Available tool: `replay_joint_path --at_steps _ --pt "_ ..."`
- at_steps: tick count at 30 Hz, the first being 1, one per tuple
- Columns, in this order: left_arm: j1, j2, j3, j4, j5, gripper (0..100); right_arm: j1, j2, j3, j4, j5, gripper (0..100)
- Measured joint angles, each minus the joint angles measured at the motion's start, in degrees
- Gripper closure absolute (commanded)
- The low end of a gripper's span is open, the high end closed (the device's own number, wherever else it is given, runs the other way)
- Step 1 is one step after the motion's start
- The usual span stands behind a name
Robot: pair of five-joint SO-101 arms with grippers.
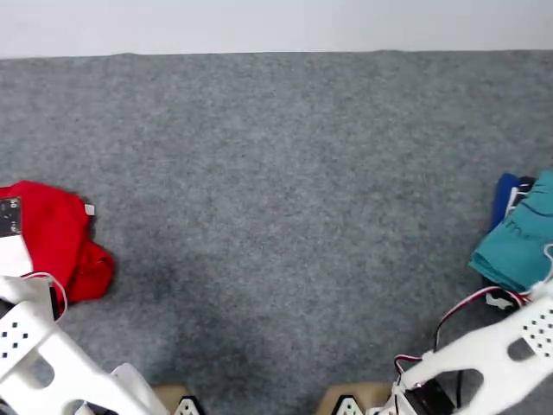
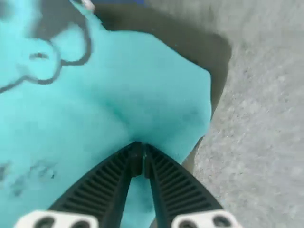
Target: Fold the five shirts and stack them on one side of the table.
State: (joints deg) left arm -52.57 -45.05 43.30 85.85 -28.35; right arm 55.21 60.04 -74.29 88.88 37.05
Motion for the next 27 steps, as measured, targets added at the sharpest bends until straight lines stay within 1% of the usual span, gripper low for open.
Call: replay_joint_path --at_steps 4,9,12,14,17,20,22,25,27 --pt "0.00 0.00 0.00 0.00 0.00 98 -0.26 1.23 -5.27 1.76 0.09 98.0" --pt "0.00 0.00 0.00 0.00 0.00 98 -3.69 0.53 -18.02 10.73 0.18 98.0" --pt "0.00 0.00 -1.14 0.97 0.00 98 -6.42 -3.25 -18.11 11.69 -0.26 98.0" --pt "0.00 0.00 -3.60 2.64 0.00 98 -7.21 -6.42 -17.67 11.69 -3.08 98.0" --pt "0.00 0.00 -7.91 4.75 0.00 91 -8.79 -10.29 -14.86 11.78 -7.65 97.7" --pt "0.00 0.00 -10.37 5.27 0.00 83 -10.90 -14.15 -8.88 11.78 -9.93 98.0" --pt "0.00 0.00 -11.16 5.27 -0.97 81 -12.66 -17.49 -3.60 11.78 -10.99 98.0" --pt "0.00 0.09 -10.99 4.40 -5.98 80 -15.74 -23.47 5.89 11.78 -11.78 98.0" --pt "0.00 2.02 -9.41 1.67 -9.41 80 -17.93 -27.87 12.92 11.78 -11.96 98.0"
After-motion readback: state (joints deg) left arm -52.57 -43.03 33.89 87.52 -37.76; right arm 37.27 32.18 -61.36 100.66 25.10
